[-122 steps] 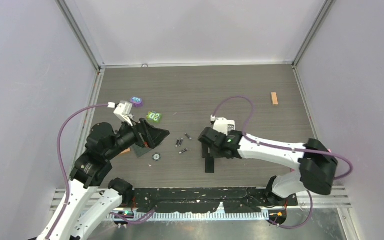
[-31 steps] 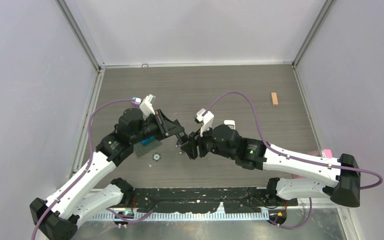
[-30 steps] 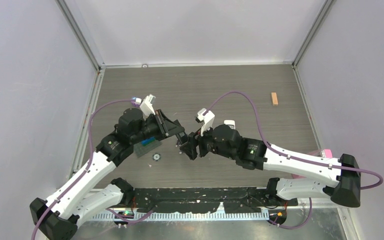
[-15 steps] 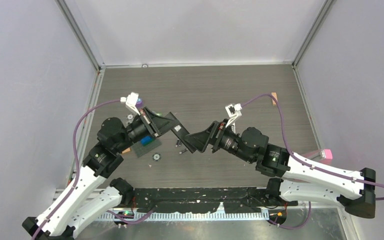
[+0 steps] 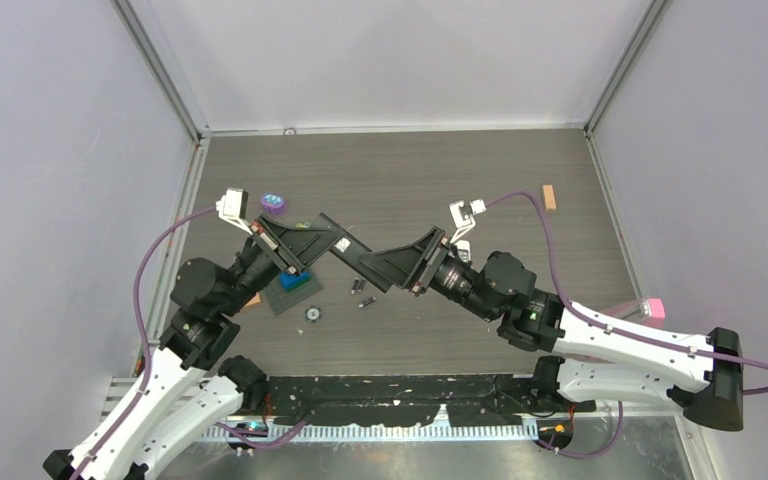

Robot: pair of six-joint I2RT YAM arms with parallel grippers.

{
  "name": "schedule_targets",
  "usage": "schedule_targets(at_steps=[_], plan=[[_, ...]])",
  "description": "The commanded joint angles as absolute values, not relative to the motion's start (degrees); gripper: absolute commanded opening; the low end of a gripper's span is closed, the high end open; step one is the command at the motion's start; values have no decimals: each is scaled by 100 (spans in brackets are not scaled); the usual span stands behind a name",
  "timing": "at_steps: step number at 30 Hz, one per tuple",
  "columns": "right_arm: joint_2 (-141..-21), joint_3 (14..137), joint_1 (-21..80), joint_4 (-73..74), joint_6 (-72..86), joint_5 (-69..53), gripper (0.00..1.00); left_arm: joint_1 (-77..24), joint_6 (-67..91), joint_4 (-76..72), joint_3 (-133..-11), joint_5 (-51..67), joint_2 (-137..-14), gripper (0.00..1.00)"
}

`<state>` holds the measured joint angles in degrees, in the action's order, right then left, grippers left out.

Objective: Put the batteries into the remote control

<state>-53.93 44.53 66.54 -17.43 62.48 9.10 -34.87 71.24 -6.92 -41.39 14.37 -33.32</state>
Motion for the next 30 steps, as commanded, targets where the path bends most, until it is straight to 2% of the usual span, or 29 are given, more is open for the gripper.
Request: schedule_targets(at_steps=[1, 4, 13, 15, 21, 25, 30], plan=[[-5469, 4585, 6680, -2357, 6610, 1030, 66, -3513, 7288, -1584, -4037, 1252, -3237, 0], [-5527, 4549, 6687, -2402, 6618, 983, 60, -3511, 7301, -1590, -4034, 1137, -3178, 0], [-5574, 4413, 6688, -2559, 6643, 966, 57, -3511, 7626, -1796, -3870, 870, -3087, 0], [-5576, 4406, 6688, -2536, 6628, 969, 54, -3511, 7835, -1805, -3838, 823, -3064, 0], [-5617, 4308, 6684, -2589, 6697, 915, 33, -3511, 8364, -2119, -3753, 605, -2980, 0], [-5606, 4271, 6684, -2601, 6699, 890, 24, -3507, 8428, -2127, -3787, 435, -2899, 0], [-5489, 4037, 6686, -2828, 6702, 889, 20, -3511, 8564, -1882, -3713, -36, -2638, 0]])
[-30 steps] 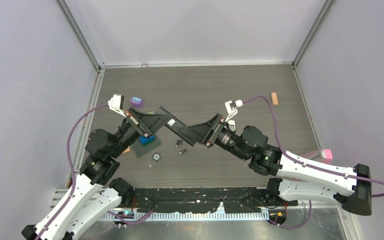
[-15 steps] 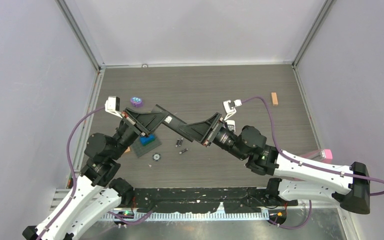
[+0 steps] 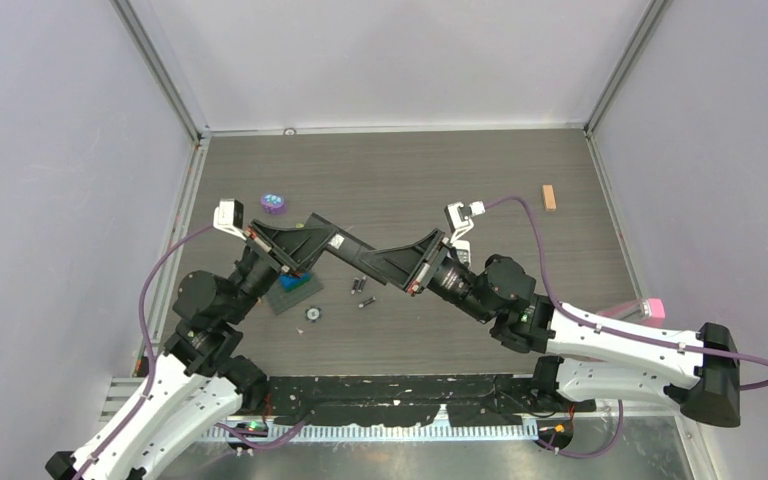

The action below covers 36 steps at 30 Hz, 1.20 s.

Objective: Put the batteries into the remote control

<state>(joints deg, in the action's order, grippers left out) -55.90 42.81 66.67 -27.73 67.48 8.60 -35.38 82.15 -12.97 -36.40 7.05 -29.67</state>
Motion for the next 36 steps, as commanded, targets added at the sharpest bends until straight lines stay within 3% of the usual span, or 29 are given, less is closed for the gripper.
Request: schedule_targets(at_steps=[1, 10, 21, 24, 29, 36], plan=[[-5439, 4009, 6688, -2858, 6705, 888, 19, -3510, 8588, -1810, -3699, -190, -2582, 0], [-5170, 3904, 6688, -2935, 6510, 966, 7, -3514, 8781, -1275, -3479, -777, -2212, 0], [-5055, 3855, 6688, -2908, 6417, 984, 5, -3514, 8889, -1038, -3293, -1398, -1967, 0], [-4931, 3774, 6688, -2916, 6407, 1136, 6, -3513, 8646, -896, -3351, -1680, -1899, 0], [-4880, 3744, 6688, -2775, 6364, 1269, 17, -3509, 8544, -876, -3323, -1905, -1900, 0], [-5001, 3933, 6688, -2467, 6381, 1288, 20, -3510, 8442, -881, -3411, -1714, -2057, 0]])
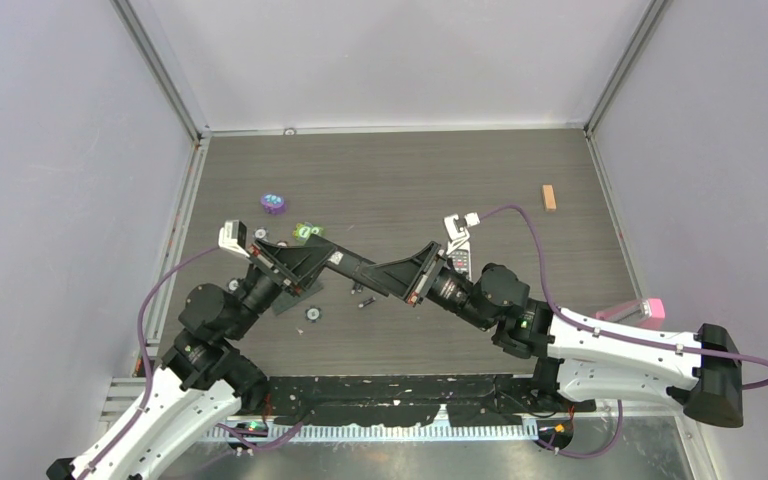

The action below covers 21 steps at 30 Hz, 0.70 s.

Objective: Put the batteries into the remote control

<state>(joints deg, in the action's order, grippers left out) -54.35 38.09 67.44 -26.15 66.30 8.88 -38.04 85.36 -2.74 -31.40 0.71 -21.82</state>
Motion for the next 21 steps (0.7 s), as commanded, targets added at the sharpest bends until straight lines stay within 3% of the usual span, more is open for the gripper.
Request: schedule_targets(at_steps=[1, 3, 10, 21], plan=[[-5045, 3962, 6688, -2446, 6381, 1276, 20, -3513, 8394, -876, -3423, -1694, -2072, 0], [-5087, 4055, 6684, -2339, 6390, 1276, 25, -3508, 8285, -880, -3448, -1643, -2098, 0], [-5094, 4309, 6678, -1783, 6599, 1448, 54, -3515, 7959, -781, -3539, -1298, -2207, 0], [-5299, 4913, 6547, -1217, 6115, 1373, 74, -3511, 7845, -516, -3549, -1088, -2251, 0]])
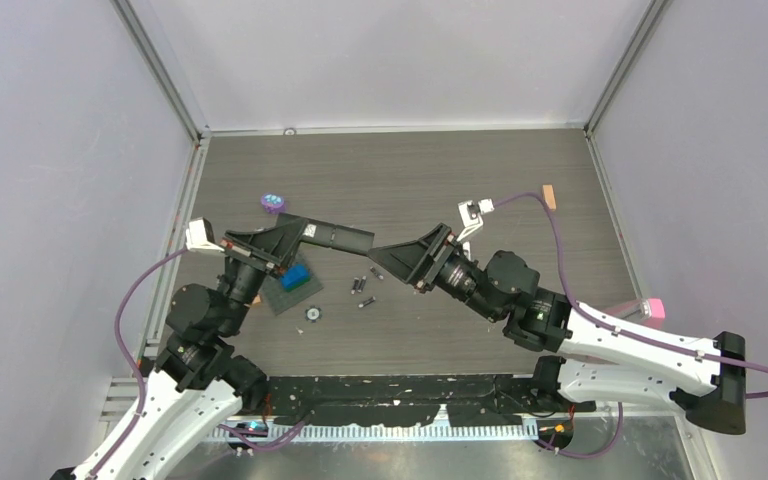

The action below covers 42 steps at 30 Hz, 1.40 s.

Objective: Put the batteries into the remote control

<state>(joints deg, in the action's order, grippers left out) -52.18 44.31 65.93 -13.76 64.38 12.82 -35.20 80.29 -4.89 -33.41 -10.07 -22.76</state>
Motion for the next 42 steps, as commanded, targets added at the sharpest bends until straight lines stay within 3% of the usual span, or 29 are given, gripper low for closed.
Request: schedule_targets(at_steps=[1, 6, 17, 23, 38, 42], plan=[[-5339, 4979, 6519, -1056, 6081, 1341, 75, -3509, 7841, -509, -3536, -1070, -2242, 0], [-5681, 5455, 6393, -625, 5945, 1196, 73, -3509, 7802, -492, -3540, -855, -2258, 0], [-6035, 5692, 6346, -81, 6427, 934, 39, -3511, 7215, -90, -3783, -922, -2155, 0], [-6076, 5772, 6317, 472, 6698, 947, 32, -3514, 6531, 266, -4058, -1102, -2162, 0], [-6192, 6069, 6187, 700, 6710, 730, 28, -3509, 5030, 177, -4320, -782, -2460, 0], [-6205, 6046, 6145, 699, 6758, 684, 38, -3507, 4985, 35, -4220, -720, -2486, 0]])
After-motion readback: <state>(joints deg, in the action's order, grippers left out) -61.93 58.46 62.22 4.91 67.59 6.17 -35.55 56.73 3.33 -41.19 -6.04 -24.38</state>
